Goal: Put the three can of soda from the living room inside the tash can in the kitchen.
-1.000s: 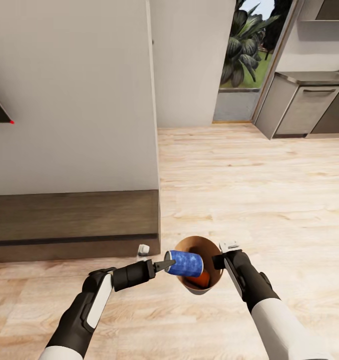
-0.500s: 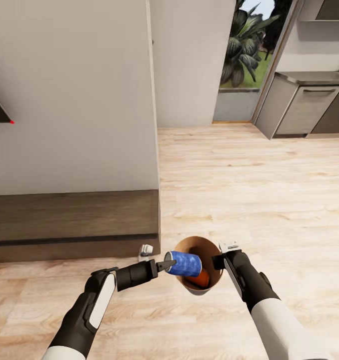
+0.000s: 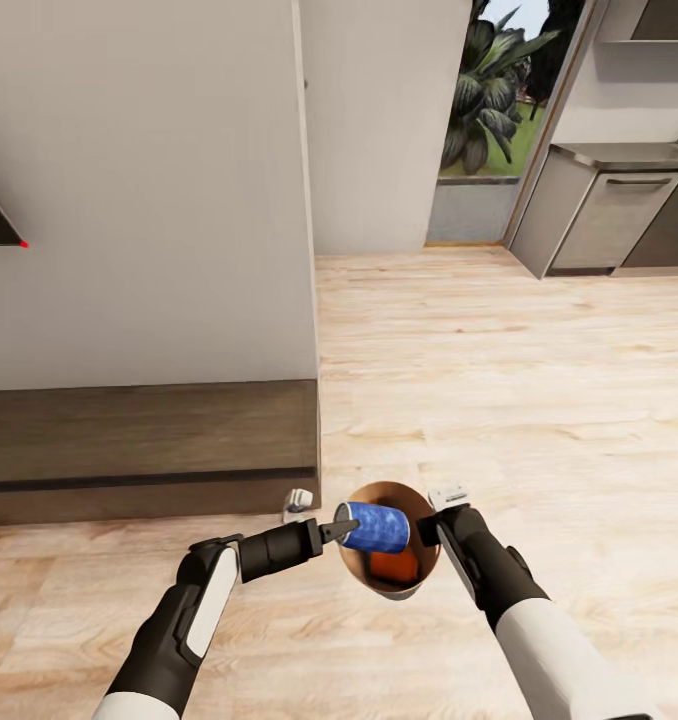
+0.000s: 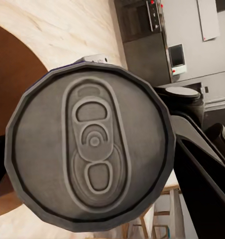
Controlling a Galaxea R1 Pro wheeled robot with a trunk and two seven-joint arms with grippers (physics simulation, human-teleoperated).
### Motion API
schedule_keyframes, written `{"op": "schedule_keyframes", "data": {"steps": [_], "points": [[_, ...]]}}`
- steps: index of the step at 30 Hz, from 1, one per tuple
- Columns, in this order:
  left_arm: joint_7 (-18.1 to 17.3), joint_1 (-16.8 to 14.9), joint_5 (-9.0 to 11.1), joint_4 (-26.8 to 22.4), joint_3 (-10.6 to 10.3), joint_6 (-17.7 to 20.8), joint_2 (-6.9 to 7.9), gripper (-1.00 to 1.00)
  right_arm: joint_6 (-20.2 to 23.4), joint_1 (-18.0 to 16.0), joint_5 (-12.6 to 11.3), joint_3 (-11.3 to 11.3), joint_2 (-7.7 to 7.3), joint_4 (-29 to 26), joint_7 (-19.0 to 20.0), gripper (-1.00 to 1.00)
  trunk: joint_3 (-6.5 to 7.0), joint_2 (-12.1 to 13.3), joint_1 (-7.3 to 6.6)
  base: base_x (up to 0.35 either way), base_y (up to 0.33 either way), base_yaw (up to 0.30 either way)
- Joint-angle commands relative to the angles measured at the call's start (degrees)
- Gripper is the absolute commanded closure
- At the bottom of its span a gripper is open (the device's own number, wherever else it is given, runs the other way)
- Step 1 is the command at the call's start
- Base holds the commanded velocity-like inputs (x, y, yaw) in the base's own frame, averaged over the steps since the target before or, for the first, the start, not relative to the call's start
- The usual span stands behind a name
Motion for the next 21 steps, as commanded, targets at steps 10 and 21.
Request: {"op": "schedule_keyframes", "data": {"steps": [10, 21], "points": [[0.07, 0.00, -0.13, 0.03, 0.00, -0.14, -0.05, -1.00, -0.03, -0.02, -0.66, 0.19, 0.02, 0.01, -0.09, 1.00, 0.00, 0.00, 0.00, 0.000, 0.000, 0.000], [-0.04, 0.00, -0.13, 0.02, 0.00, -0.08, -0.05, -1.00, -0.03, -0.02, -0.66, 0.20, 0.02, 0.01, -0.09, 1.00, 0.00, 0.00, 0.00, 0.000, 0.000, 0.000]]}}
